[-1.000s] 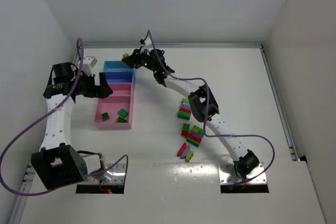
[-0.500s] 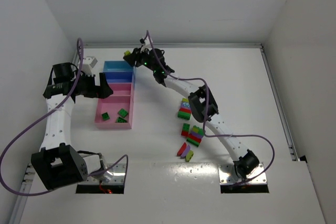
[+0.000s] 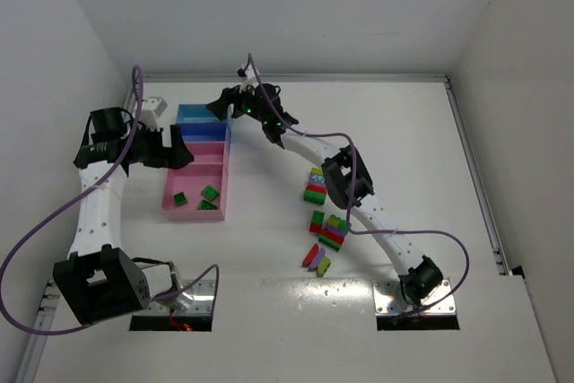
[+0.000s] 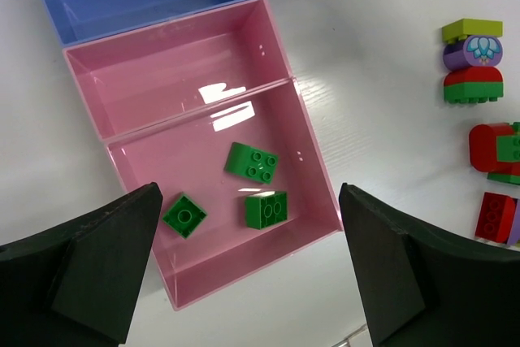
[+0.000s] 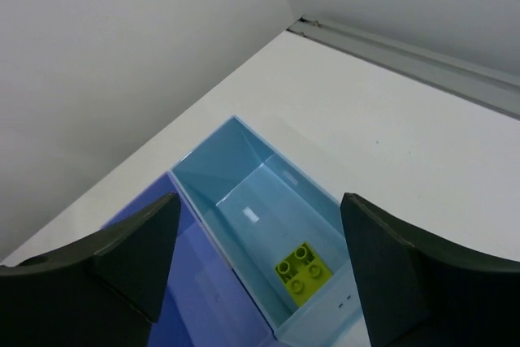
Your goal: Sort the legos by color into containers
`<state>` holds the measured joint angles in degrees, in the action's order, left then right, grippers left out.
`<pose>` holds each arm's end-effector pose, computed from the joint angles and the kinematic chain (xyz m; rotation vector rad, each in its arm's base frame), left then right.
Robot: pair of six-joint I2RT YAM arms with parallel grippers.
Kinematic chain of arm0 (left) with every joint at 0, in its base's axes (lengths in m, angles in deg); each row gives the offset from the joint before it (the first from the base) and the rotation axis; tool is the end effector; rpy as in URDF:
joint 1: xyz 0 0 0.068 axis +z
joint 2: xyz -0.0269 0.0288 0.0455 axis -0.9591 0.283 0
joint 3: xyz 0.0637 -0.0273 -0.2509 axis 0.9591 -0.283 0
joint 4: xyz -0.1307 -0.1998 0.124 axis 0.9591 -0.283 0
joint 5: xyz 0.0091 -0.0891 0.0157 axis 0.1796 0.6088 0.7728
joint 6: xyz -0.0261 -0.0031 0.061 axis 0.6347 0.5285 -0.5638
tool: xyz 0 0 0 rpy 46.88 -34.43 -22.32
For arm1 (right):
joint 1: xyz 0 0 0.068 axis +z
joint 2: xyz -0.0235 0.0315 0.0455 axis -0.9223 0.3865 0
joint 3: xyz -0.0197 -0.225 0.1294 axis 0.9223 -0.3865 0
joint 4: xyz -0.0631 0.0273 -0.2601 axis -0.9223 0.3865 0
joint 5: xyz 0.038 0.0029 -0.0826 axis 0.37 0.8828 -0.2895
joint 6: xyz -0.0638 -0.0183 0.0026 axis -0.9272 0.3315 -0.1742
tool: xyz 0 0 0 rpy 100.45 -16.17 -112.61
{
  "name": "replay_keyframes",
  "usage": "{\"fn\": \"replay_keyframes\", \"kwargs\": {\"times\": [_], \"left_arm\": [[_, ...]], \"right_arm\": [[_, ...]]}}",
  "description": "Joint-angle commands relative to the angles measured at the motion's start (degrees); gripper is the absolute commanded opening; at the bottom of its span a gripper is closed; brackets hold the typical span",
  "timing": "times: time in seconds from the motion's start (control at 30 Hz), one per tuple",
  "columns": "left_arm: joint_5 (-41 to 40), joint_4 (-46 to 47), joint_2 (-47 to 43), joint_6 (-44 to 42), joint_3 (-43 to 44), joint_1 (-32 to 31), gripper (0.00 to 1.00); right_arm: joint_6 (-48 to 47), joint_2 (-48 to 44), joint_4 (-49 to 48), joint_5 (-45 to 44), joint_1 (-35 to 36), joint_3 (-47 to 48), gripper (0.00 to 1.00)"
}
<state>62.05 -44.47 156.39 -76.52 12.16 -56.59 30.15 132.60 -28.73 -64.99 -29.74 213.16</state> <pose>0.2605 0.0482 0.2924 0.1139 2.2731 -0.4934 0.5015 0.4017 0.1478 -0.3296 1.6058 1.1090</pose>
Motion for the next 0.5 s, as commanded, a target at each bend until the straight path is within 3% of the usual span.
{"fn": "replay_keyframes", "kwargs": {"times": [0.0,0.13,0.3,0.47], "left_arm": [[2.98,1.46,-1.36,-1.22,0.71,0.61,0.97],[3.08,3.91,-0.84,-0.52,2.02,-3.69,0.97],[2.28,6.64,-0.14,0.01,3.79,-12.11,0.97],[-2.00,13.48,1.98,6.32,2.22,-22.40,0.92]], "right_arm": [[-4.06,-10.68,2.98,3.74,-1.83,-2.14,0.84],[-13.00,-24.47,14.48,8.84,-6.48,-11.02,0.88],[-24.53,-39.51,37.95,16.49,-15.27,-21.92,0.90],[-31.93,-55.92,49.57,18.70,-23.18,-41.68,0.87]]}}
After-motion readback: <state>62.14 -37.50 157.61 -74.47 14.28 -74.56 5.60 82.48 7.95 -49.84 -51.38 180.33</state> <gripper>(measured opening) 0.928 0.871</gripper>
